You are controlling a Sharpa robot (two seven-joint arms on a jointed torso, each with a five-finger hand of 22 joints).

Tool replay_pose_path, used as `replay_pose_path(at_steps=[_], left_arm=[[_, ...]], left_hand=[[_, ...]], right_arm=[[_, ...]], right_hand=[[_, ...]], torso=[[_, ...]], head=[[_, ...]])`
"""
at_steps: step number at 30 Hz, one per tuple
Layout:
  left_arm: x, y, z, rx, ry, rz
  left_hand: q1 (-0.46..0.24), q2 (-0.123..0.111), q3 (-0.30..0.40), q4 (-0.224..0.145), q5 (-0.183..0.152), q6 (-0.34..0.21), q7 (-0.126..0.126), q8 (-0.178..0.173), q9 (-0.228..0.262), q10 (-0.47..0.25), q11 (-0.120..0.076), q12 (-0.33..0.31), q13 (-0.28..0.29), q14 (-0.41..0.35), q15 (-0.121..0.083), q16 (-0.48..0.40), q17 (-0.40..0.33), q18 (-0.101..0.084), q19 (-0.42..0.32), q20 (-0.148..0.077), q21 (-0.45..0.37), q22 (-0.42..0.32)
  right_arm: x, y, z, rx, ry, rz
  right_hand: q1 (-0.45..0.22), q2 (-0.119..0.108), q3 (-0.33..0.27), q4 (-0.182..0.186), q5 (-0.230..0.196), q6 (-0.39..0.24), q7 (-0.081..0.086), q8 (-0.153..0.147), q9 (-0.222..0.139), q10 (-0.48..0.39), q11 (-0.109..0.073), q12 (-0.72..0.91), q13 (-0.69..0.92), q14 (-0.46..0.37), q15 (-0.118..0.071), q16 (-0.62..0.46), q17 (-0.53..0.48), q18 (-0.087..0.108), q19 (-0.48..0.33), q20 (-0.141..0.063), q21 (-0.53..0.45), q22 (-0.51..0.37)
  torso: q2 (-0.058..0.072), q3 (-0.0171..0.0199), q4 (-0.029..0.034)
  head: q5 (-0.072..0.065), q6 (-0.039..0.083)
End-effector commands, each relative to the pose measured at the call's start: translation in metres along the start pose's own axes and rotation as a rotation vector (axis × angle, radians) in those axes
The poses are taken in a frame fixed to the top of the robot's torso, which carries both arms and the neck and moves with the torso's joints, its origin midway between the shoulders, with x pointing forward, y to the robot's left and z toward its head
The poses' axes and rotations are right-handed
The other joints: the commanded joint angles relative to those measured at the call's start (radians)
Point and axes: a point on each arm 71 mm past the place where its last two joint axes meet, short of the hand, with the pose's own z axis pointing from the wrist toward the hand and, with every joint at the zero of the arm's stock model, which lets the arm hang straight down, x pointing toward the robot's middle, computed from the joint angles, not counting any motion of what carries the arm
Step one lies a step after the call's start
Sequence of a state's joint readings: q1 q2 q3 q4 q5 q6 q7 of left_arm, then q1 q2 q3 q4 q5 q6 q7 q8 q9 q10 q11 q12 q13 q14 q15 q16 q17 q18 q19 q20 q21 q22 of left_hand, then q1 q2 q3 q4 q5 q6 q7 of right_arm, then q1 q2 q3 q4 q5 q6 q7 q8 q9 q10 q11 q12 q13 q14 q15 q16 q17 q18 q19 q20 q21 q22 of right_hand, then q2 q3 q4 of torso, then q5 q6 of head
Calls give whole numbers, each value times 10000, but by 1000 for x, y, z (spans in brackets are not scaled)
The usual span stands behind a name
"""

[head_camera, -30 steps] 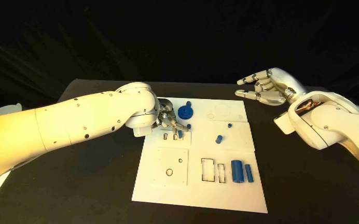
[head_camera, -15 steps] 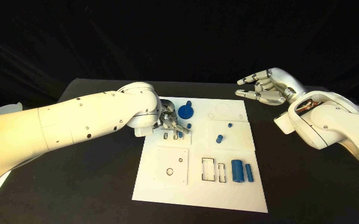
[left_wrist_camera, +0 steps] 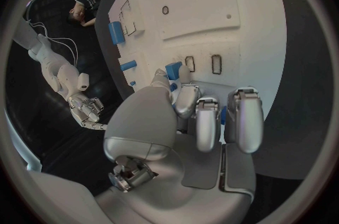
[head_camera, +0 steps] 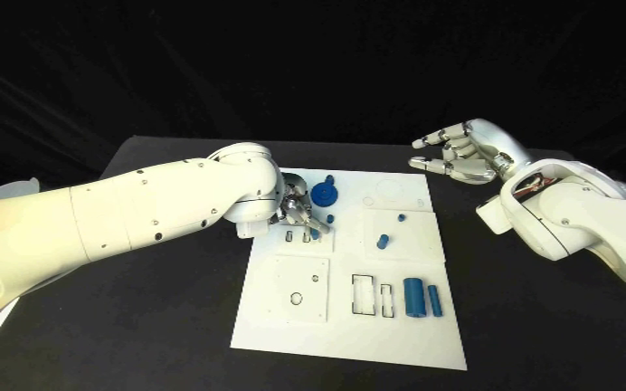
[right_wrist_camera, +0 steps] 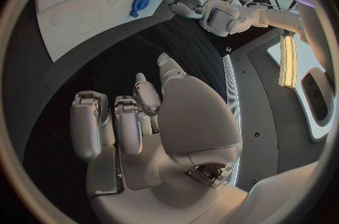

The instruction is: Assemble the parts on the task board

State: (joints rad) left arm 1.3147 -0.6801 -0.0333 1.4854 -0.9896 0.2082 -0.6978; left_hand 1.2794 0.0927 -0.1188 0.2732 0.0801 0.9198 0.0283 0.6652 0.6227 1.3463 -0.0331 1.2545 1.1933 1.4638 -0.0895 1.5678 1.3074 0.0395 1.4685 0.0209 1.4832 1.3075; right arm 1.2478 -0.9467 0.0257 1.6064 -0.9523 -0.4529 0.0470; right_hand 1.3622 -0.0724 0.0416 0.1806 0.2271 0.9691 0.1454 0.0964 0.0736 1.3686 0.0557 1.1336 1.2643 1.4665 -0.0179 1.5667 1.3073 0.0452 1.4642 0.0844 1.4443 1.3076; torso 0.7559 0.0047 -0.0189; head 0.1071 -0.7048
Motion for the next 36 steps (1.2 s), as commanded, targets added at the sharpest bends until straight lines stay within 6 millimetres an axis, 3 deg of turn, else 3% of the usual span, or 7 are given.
replay_pose_path(at_steps=[1, 5, 10, 17, 18, 24, 36], left_arm=[[0, 1, 0, -418, -58, 24], [0, 2, 0, -422, -40, 38], [0, 2, 0, -430, 38, 105], [1, 2, -1, -400, 54, 44], [1, 2, -1, -380, 5, -31], [0, 4, -5, -225, -326, -502], [0, 11, -16, 28, -828, -970]], left_hand=[[503, 204, 360, -137, 51, -94, -22, -15, 26, 45, -79, 26, -28, 1070, -92, 30, 2634, -71, 500, -90, 34, 1010], [1038, 207, 927, -266, 56, -176, -45, -91, 48, 25, -108, 3, -25, 1070, -123, 30, 2634, -74, 502, -128, 38, 1026], [1426, -125, 1728, -235, 150, -211, -45, -192, 71, -3, -112, -44, -40, 1070, -130, 30, 2634, -74, 499, -146, 35, 1034], [1907, -1011, 3668, -213, 945, -307, -18, -348, 128, -46, -105, -157, -90, 1070, -135, 30, 2634, -82, 507, -149, 50, 1086], [1780, -1460, 4604, -92, 1244, -284, 43, -320, 202, -36, 5, -204, -118, 1070, -126, 30, 2634, -94, 507, -94, 53, 1099], [1123, -2534, 7178, -359, 1238, -308, 68, -97, 555, 86, -19, -202, -112, 1070, -67, 30, 2634, -81, 504, -73, 42, 1105], [329, -2877, 8334, -934, 1181, -321, 69, 68, 836, 167, -44, -165, -73, 1070, -65, 30, 2634, -82, 511, -77, 43, 1132]], right_arm=[[2, 1, 0, -127, 125, -4], [3, 0, 0, -140, 164, 2], [4, 0, 0, -134, 216, 11], [5, -1, 0, -122, 273, 41], [5, -1, 0, -117, 281, 48], [6, -2, 0, -93, 305, 71], [10, -4, 0, -80, 462, 188]], right_hand=[[155, 46, -17, -69, 370, 55, -32, 41, 7, -7, -28, -19, -26, 1034, -29, 18, 2605, 88, -24, -20, -48, 130], [223, 75, -15, -107, 756, 61, -32, 54, 1, -2, -32, -31, -57, 1034, -33, 17, 2603, 87, -18, -28, -52, 131], [265, 87, -8, -133, 943, 70, -32, 64, -1, -4, -36, -45, -80, 1033, -37, 14, 2599, 88, -19, -32, -58, 124], [273, 88, -8, -138, 1000, 70, -32, 66, -2, -4, -36, -46, -86, 1034, -38, 16, 2603, 90, -21, -33, -63, 116], [273, 89, -9, -138, 1017, 71, -31, 67, -2, -3, -36, -46, -87, 1034, -38, 16, 2603, 88, -18, -33, -60, 123], [268, 88, -12, -135, 1030, 71, -31, 67, -3, -2, -35, -45, -88, 1033, -38, 13, 2599, 88, -17, -33, -60, 124], [165, 103, -54, -64, 1070, 69, -28, 71, -6, -17, -29, -82, -126, 1029, -34, 2, 2585, 91, -25, -31, -73, 105]], torso=[[2, 9, 1], [0, 10, -3], [-3, 10, -7], [-3, 5, -3], [-4, 5, -3], [-3, 8, 11], [-3, 17, 22]], head=[[5, -23], [5, -39], [11, -54], [-3, -61], [-5, -66], [-7, -67], [68, -73]])
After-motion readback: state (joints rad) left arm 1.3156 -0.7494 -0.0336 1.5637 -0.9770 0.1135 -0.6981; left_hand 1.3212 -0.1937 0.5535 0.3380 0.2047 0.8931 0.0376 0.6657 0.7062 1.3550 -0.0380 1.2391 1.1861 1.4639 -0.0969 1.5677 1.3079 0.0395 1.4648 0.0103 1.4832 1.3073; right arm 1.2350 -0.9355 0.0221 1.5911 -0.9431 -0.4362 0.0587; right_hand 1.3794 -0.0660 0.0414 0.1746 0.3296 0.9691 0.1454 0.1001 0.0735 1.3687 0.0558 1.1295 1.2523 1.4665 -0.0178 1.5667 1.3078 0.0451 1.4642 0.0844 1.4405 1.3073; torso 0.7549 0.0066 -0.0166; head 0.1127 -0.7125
